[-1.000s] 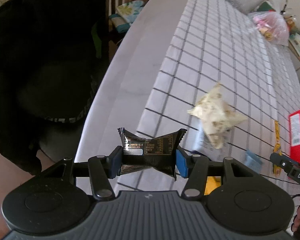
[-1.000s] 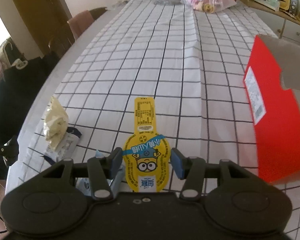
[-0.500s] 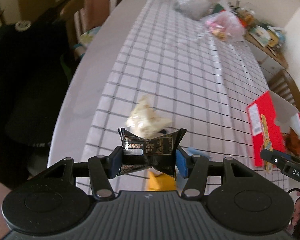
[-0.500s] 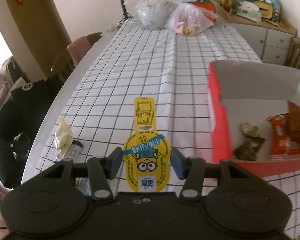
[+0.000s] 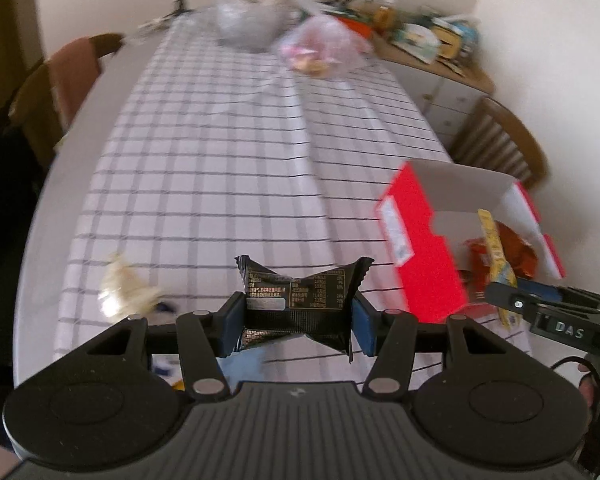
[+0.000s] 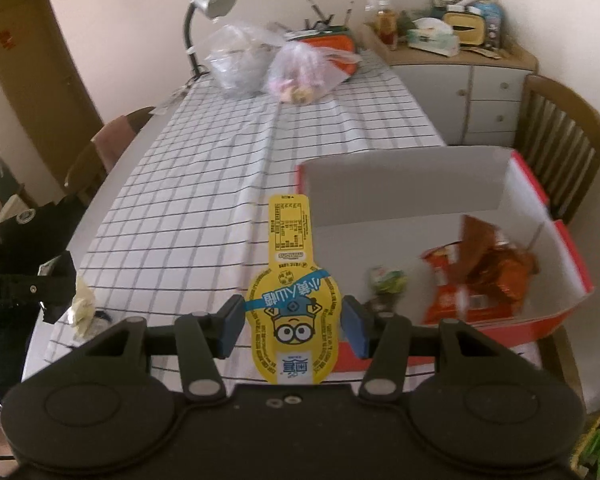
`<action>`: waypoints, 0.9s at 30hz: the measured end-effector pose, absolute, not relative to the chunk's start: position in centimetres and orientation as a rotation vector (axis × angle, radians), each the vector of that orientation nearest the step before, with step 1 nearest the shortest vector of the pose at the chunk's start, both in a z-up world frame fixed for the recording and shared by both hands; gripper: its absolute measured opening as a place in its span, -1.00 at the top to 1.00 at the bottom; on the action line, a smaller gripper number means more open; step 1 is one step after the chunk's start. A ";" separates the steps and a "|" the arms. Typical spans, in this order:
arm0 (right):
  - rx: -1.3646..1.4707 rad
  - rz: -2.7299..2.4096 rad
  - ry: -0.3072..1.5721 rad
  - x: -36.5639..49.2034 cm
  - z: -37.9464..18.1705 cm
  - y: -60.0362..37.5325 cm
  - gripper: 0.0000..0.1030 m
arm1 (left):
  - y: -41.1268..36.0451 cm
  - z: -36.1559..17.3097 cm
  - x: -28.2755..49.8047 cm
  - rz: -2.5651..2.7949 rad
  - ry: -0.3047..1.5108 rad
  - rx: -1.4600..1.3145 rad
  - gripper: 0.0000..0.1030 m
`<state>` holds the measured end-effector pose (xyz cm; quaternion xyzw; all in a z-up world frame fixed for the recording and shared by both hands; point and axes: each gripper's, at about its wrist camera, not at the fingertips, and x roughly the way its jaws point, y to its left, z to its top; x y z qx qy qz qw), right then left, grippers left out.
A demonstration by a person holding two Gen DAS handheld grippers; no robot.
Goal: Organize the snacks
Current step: 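Carry the yellow lollipop and black chocolate bar over the red box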
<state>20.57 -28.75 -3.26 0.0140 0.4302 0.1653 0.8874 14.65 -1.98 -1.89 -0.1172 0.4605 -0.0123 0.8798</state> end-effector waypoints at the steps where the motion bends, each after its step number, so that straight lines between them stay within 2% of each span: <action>1: 0.029 0.333 0.893 20.9 -3.2 -29.6 0.01 | -3.0 -1.7 15.2 -0.042 0.959 -0.234 -0.06; 14: 0.024 0.224 0.900 25.5 -4.7 -37.9 0.01 | -15.0 -1.9 21.8 -0.151 0.999 -0.153 -0.06; 27: -0.007 0.173 0.950 30.0 -7.2 -43.6 0.00 | -23.7 -5.7 26.9 -0.181 1.093 -0.066 -0.06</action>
